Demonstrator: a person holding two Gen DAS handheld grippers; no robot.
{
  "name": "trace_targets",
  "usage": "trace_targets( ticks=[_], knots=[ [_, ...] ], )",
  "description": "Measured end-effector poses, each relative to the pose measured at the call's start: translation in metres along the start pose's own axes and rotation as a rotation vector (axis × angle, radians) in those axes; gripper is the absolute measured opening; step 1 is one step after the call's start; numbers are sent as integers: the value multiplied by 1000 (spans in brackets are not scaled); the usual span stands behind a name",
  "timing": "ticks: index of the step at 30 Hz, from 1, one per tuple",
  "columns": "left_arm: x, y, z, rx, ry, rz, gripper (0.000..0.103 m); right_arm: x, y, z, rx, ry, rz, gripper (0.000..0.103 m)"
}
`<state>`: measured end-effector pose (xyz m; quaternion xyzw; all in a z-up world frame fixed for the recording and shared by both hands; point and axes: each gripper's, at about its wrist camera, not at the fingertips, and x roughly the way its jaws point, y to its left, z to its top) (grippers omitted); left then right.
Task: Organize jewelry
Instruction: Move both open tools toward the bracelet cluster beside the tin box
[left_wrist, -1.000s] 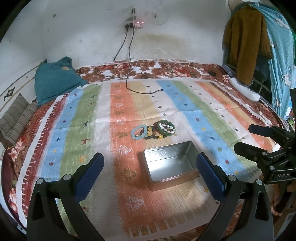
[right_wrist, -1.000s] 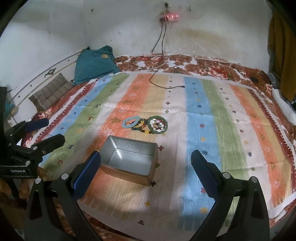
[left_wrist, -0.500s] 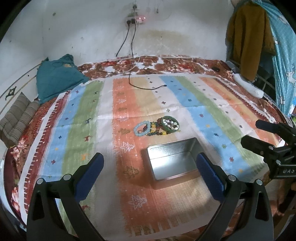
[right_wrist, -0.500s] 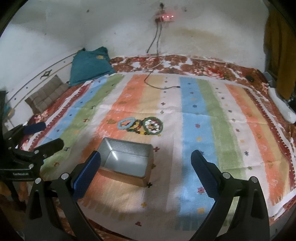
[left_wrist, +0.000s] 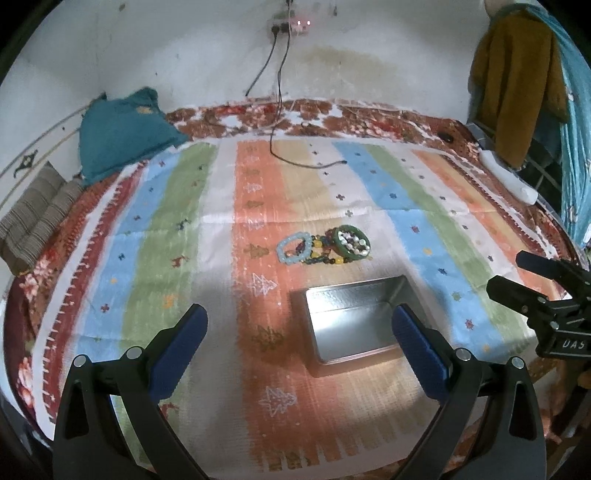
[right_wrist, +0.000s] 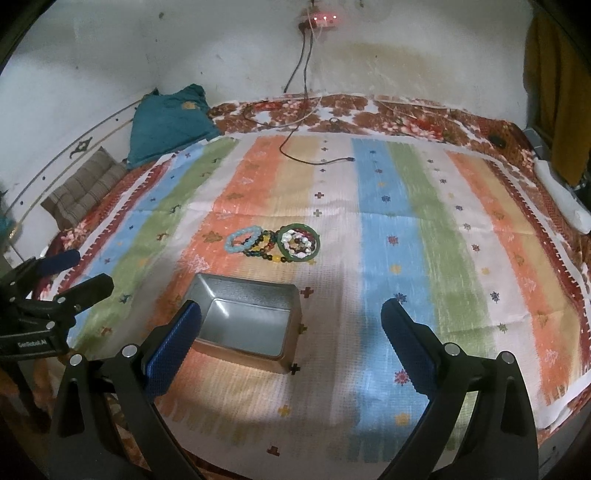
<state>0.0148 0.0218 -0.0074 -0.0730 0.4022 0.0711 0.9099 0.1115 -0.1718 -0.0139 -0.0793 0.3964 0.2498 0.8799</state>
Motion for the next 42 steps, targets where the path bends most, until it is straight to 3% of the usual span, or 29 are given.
trace_targets(
  ticks=[8, 29, 42],
  knots=[
    [20, 12, 8, -59, 54, 28, 97, 15, -11, 10, 39, 38, -11, 99],
    [60, 8, 32, 15, 90, 90, 97, 47, -22, 36, 4, 47, -59, 99],
    [91, 12, 48, 22, 166, 124, 97, 76, -34, 53, 43, 120, -78, 99]
  ],
)
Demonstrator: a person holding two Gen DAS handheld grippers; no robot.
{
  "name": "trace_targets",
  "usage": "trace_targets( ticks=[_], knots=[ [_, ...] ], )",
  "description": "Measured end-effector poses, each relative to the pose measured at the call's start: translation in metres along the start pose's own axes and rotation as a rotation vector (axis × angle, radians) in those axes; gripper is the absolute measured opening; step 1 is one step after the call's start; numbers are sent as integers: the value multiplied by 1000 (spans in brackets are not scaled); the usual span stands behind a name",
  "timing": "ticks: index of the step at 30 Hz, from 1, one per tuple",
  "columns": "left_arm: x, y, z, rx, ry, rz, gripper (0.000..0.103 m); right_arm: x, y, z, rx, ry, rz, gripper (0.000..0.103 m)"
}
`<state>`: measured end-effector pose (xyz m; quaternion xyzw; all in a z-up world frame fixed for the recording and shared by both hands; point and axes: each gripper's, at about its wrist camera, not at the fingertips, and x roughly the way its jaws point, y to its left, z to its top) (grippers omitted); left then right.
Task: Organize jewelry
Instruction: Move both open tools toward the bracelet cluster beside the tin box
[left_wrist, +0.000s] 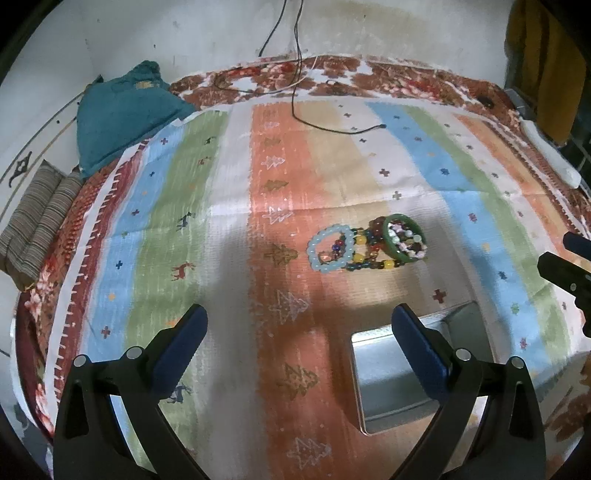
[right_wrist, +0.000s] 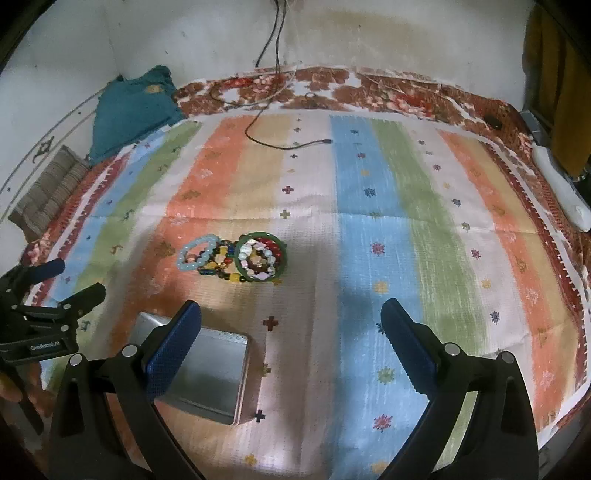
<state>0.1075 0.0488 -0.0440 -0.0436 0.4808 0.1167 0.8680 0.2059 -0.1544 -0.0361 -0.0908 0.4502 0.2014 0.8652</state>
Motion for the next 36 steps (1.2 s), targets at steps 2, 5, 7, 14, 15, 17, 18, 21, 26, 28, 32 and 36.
trace_targets(
  ticks=[2, 5, 7, 14, 15, 17, 18, 21, 26, 28, 32, 36],
  knots=[
    [4, 1, 3, -2, 10, 6, 97, 5, 0, 3, -2, 8, -7, 99],
    [10, 2, 8, -3, 19, 8, 97, 11, 1, 7, -10, 20, 10, 99],
    [14, 2, 11, -3, 27, 8, 97, 15, 2, 10, -17, 23, 12, 99],
    [28, 5, 20, -6, 52, 15, 97, 28, 6, 16, -45, 43, -5, 99],
    [30, 6, 21, -11, 56, 14, 97, 30, 6, 17, -48, 45, -3, 99],
    [34, 8, 23, -19, 63, 9, 97, 32, 6, 19, -51, 47, 2, 99],
    [37, 9, 24, -22, 68, 9, 97, 35, 7, 21, -52, 51, 3, 99],
    [46, 12, 27, -27, 88, 14, 97, 44, 6, 23, -47, 81, 15, 99],
    [61, 17, 32, -44, 121, 12, 97, 56, 3, 26, -29, 121, 26, 99],
    [64, 18, 34, -50, 127, 1, 97, 60, 2, 28, -25, 125, 27, 99],
    [73, 19, 39, -60, 138, -22, 97, 68, 1, 32, -22, 141, 34, 99],
    [83, 16, 43, -38, 147, -16, 97, 81, 3, 35, -32, 161, 28, 99]
  ],
)
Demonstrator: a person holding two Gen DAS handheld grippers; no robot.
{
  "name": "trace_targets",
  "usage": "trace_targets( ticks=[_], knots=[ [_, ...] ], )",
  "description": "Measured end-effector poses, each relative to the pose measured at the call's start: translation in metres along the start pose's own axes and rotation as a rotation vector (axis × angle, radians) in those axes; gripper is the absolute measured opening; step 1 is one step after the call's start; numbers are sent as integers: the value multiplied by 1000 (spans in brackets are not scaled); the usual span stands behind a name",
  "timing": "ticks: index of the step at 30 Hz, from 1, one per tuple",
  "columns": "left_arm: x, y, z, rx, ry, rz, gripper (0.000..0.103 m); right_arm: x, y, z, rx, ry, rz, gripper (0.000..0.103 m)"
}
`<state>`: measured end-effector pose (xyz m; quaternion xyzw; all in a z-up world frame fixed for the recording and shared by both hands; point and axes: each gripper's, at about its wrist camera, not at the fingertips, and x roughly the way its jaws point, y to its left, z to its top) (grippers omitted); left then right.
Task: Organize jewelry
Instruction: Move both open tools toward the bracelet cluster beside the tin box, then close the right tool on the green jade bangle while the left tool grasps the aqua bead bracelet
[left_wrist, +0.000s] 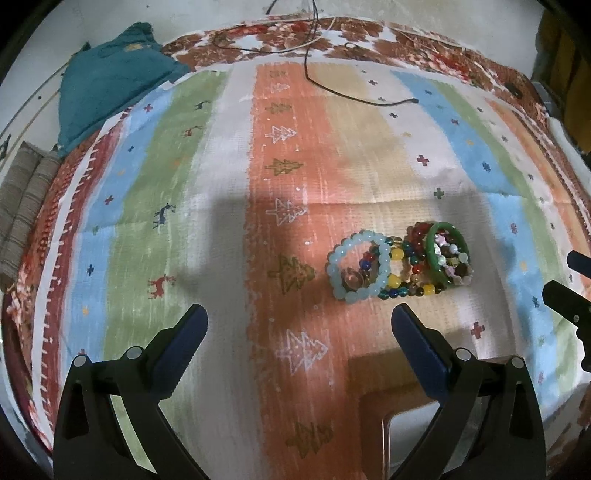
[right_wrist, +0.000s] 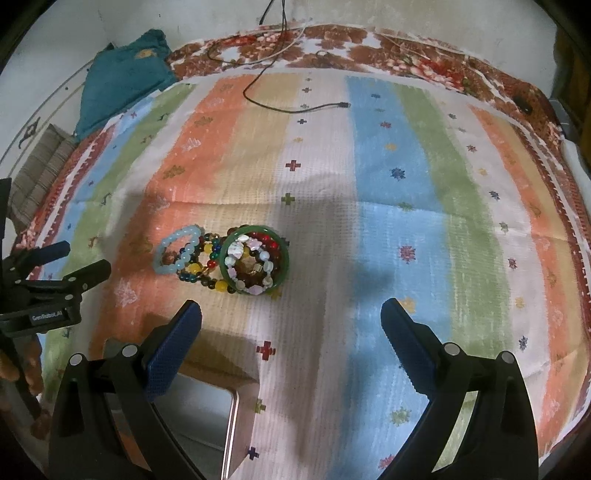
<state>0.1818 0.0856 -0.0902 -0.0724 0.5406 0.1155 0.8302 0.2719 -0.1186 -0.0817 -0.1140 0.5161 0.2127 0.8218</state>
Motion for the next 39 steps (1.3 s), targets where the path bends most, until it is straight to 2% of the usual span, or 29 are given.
trace_targets(
  ticks=[19, 23, 25, 30, 32, 36, 39],
  knots=[
    [34, -4, 23, 47, 27, -2, 97, 50, -2, 29, 12, 67, -13, 98],
    [46, -4, 27, 53, 42, -4, 96, 58, -2, 34, -2, 76, -52, 98],
    [51, -2, 28, 47, 50, -4, 92, 63, -3, 36, 4, 86, -43, 89],
    [62, -2, 33, 51, 71, -6, 89, 76, -3, 42, -3, 101, -44, 88],
    [66, -2, 34, 56, 77, -3, 84, 82, -2, 43, -8, 112, -41, 84],
    [75, -3, 37, 70, 87, 0, 81, 91, 1, 45, -20, 123, -36, 68],
    [82, -6, 38, 89, 98, 11, 78, 99, 3, 46, -35, 143, -23, 63]
  ],
)
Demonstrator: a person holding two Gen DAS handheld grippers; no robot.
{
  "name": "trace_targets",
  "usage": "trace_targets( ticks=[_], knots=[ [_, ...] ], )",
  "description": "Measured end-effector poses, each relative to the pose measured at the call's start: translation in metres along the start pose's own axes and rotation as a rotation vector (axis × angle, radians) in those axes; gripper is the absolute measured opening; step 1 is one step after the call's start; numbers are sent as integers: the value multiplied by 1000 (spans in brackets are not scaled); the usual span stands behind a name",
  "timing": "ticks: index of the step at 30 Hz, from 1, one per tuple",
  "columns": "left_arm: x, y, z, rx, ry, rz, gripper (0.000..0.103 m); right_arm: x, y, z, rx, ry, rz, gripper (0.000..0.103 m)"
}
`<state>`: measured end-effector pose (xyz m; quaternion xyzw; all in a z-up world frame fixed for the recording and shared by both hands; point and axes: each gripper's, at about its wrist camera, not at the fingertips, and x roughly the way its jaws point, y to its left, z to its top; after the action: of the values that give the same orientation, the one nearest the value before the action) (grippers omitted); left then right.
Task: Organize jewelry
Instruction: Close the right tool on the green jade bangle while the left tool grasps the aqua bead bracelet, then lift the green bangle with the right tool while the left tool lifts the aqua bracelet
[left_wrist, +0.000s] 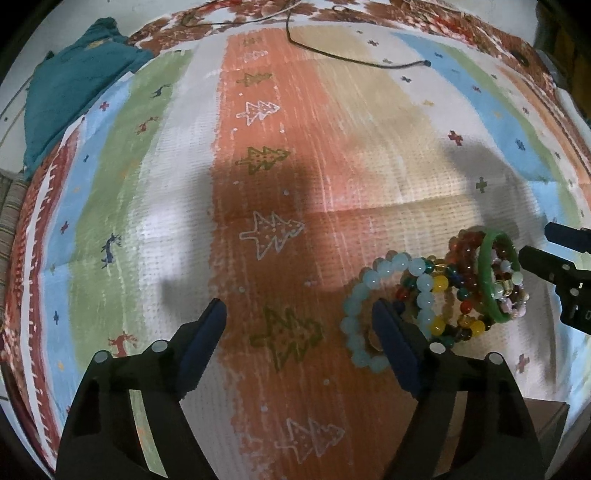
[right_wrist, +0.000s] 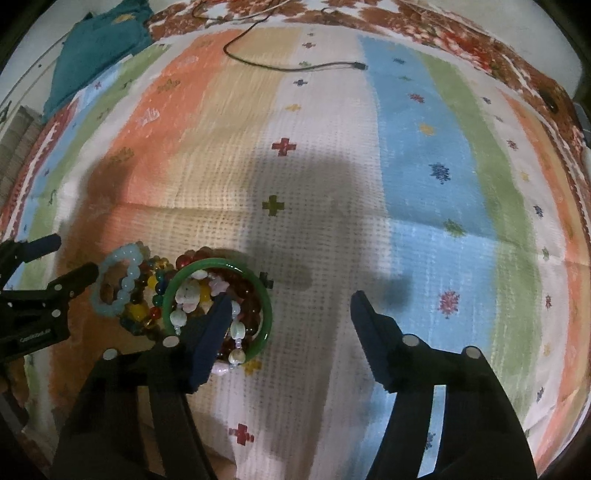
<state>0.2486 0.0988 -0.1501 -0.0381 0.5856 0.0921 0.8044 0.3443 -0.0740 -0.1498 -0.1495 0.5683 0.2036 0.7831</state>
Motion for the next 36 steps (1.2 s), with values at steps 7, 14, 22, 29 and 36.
trace_targets(
  ticks=[7, 14, 22, 29, 36],
  knots=[
    [15, -7, 1, 54, 27, 38, 69, 14, 5, 5, -23, 8, -3, 43],
    [18, -6, 4, 39, 32, 13, 47, 16, 10, 3, -51, 4, 43, 12],
    [14, -9, 2, 22, 45, -3, 11, 12, 15, 2, -77, -7, 23, 8],
    [1, -7, 2, 1, 37, -6, 11, 2, 13, -1, -58, -18, 32, 7],
    [-21, -12, 0, -4, 13, -33, 11, -16, 8, -8, -39, -49, 38, 1]
  ],
)
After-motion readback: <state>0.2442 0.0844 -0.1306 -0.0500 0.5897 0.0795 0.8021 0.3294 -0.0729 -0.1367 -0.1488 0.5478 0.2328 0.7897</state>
